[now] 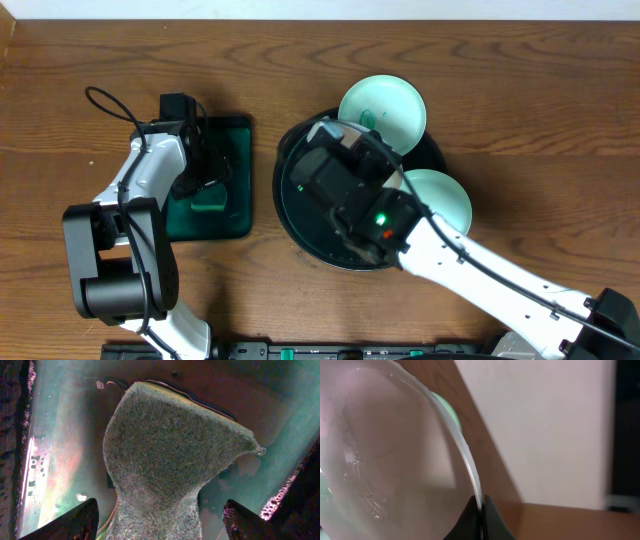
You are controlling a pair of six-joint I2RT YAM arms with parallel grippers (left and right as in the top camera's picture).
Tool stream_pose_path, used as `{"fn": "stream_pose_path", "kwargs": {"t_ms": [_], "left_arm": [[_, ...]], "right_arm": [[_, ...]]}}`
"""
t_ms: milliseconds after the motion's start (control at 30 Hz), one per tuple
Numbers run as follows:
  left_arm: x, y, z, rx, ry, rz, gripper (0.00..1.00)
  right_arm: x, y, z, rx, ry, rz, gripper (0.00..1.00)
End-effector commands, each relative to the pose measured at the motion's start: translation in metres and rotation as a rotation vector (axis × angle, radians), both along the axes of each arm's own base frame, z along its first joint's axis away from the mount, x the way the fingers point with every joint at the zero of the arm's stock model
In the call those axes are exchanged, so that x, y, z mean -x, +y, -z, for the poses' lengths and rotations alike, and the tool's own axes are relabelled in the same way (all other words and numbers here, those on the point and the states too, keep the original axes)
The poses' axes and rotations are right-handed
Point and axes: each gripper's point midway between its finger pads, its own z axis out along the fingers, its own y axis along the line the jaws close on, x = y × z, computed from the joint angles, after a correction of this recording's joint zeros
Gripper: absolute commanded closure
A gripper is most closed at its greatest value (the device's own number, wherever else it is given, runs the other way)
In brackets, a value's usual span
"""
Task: Clean dirty plates on tray and stack at the side
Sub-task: 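Lift the held plate off the tray with the right gripper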
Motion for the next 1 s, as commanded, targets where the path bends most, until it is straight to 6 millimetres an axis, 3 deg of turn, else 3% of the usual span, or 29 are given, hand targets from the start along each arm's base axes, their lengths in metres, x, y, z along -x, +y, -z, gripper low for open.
{"fn": "stream_pose_path", "kwargs": {"t_ms": [0,367,533,633,733,800,867,967], "left_arm": [[-0.001,0.001,-0.003,-0.001,-0.007,-0.008,0.20],[-0.001,0.001,-0.003,-0.001,-0.007,-0.008,0.20],[-0.001,0.001,-0.003,-0.001,-0.007,-0.008,0.20],[0.000,0.001,-0.003,0.000,-0.002,-0.008,0.20],[0.001,0.001,-0.003,0.000,0.000,-0.008,0.20],[0.000,0.001,-0.003,0.000,-0.001,-0.008,0.20],[0.001,0.001,-0.003,0.000,0.002,-0.008,0.20],[0.002,0.001,-0.003,0.000,0.008,-0.008,0.20]], "right_arm": [[0.008,-0.004,-0.035,0.164,-0.103,0.012,0.99],[0.021,0.002,-0.050,0.252,-0.162,0.017,0.99],[0.002,-0.017,-0.046,0.224,-0.154,0.088,0.99],[0.010,-0.023,-0.060,0.271,-0.226,0.160,0.99],[0.012,-0.003,-0.047,0.184,-0.184,0.073,0.99],[0.003,-0.005,-0.035,0.132,-0.147,0.070,0.99],[0.001,-0.016,-0.038,0.151,-0.179,0.133,0.99],[0.007,-0.008,-0.039,0.155,-0.188,0.113,0.99]]}}
